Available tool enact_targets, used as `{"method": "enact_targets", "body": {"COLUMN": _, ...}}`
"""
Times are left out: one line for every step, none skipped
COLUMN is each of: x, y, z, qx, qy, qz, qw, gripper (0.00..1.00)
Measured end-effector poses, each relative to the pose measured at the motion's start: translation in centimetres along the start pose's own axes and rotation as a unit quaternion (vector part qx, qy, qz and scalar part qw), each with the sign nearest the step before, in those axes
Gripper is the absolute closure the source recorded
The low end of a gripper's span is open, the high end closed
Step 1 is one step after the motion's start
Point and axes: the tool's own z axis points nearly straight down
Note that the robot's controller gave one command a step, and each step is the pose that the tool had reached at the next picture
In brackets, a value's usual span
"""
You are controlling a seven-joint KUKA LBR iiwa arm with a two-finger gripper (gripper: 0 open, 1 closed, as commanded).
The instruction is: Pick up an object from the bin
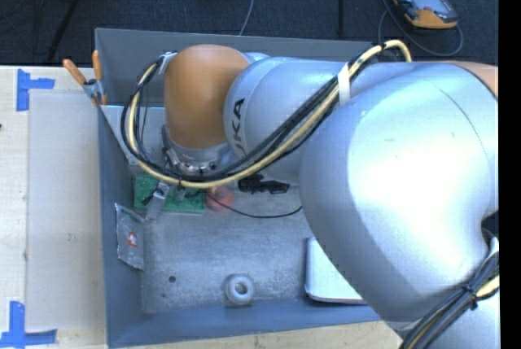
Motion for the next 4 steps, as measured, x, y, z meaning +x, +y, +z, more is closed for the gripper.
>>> {"method": "enact_targets", "body": {"x": 0.4, "y": 0.1, "z": 3.0, "qx": 0.001, "qy": 0.0005, "qz": 0.120, "qw": 0.9928, "gripper": 0.00}}
{"method": "enact_targets", "body": {"x": 0.4, "y": 0.1, "z": 3.0, "qx": 0.001, "qy": 0.0003, "qz": 0.120, "qw": 0.9928, "gripper": 0.00}}
{"method": "enact_targets", "body": {"x": 0.2, "y": 0.0, "z": 2.8, "qx": 0.001, "qy": -0.0021, "qz": 0.119, "qw": 0.9929, "gripper": 1.00}}
{"method": "enact_targets", "body": {"x": 0.1, "y": 0.0, "z": 1.5, "qx": 0.001, "qy": -0.0005, "qz": 0.120, "qw": 0.9928, "gripper": 1.00}}
